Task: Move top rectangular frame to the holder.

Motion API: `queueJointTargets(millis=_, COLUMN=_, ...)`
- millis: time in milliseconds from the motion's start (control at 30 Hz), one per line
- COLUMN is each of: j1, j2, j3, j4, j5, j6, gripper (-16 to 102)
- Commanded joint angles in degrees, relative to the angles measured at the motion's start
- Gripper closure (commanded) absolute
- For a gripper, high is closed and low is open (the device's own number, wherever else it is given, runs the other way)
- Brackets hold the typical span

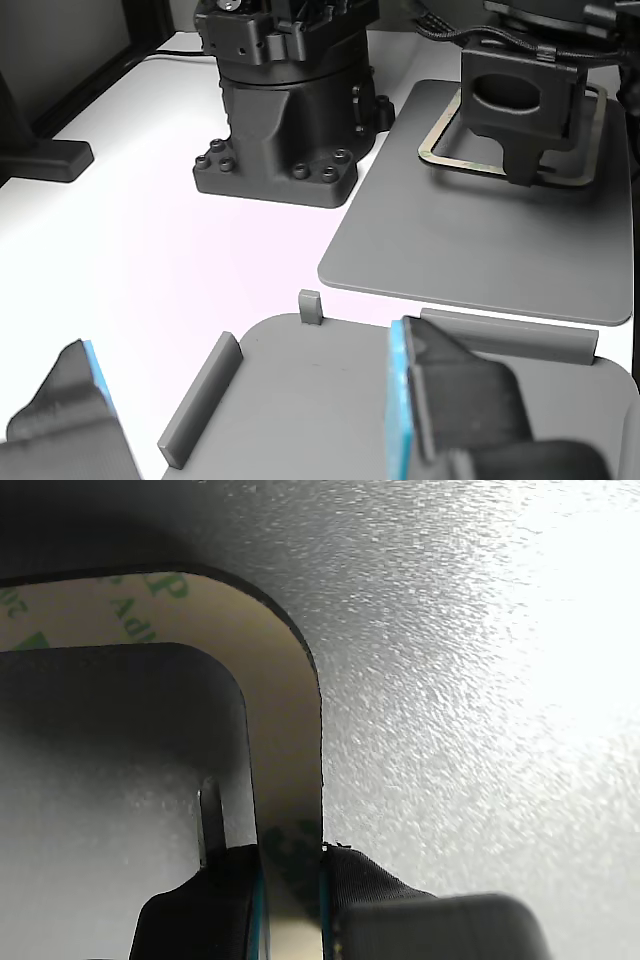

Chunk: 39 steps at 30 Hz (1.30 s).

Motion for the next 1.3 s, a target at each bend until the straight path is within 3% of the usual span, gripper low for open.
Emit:
queueJointTargets(millis=0, j1=-1.6, j2=1.9, j3=-4.3, j4=2.2, j5=1.1, j6=1.8, gripper=98)
queueJointTargets(millis=167, j1=-4.3, j2=2.3, j3=-9.0, j4=5.5, j5=2.4, j6=6.2, gripper=98)
queueJointTargets(millis=600, j1=-13.9, j2=0.8, j3=-22.1, j4=11.5, j5=13.6, j6=28.5, gripper=98)
queueJointTargets(millis=1267, j1=-34.0, j2=-2.7, j3=-32.7, j4=11.5, j5=12.7, j6=40.4, gripper=97)
